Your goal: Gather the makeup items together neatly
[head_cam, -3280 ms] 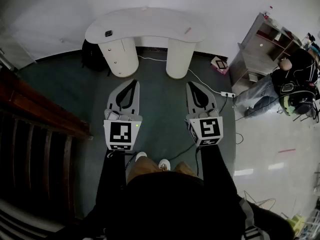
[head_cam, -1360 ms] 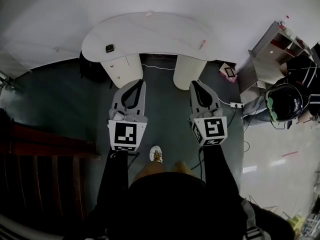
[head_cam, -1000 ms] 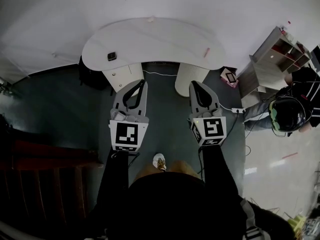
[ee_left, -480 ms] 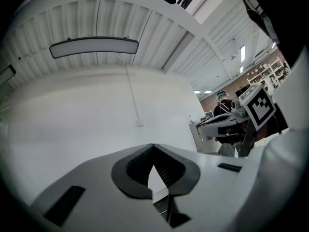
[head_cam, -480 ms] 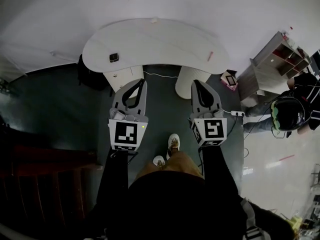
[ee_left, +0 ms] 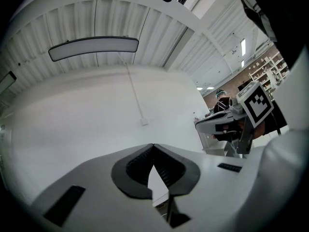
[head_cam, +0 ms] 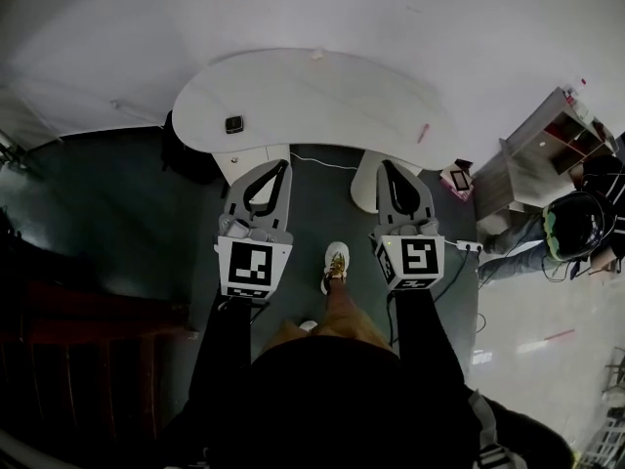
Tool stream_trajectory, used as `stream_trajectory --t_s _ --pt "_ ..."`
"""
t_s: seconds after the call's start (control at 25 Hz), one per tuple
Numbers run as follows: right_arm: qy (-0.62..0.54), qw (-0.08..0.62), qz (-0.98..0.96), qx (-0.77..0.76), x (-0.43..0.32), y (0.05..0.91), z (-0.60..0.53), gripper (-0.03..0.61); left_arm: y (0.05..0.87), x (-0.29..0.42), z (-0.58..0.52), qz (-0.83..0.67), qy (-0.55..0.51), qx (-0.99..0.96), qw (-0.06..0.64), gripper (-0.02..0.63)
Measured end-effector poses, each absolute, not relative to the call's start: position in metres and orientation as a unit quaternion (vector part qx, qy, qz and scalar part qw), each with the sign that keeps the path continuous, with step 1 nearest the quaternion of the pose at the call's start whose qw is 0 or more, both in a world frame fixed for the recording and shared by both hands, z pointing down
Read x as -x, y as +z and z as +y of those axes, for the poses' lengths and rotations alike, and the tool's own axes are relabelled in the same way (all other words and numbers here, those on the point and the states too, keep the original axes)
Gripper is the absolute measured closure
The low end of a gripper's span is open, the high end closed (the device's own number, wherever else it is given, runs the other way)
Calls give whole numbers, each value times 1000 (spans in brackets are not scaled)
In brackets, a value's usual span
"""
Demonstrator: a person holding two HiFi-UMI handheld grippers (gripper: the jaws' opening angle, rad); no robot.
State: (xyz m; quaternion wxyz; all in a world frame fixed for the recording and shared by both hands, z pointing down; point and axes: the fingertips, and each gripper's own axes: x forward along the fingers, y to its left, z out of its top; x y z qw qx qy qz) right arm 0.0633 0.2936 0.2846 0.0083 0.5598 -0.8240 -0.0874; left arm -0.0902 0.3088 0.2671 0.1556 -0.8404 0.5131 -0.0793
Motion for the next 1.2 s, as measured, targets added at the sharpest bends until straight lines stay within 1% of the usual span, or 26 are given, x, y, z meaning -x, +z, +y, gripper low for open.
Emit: stream_trajectory --t_s 0.24,0.92,1.2 --pt "-76 -2 -831 -551 -68 293 248 551 268 87 261 525 -88 831 159 598" --pt "-71 -9 -848 -526 -100 296 32 551 280 49 60 545 -100 818 152 598" --pt "-62 -14 -852 -520 -108 299 -30 551 285 35 3 541 -110 819 153 598"
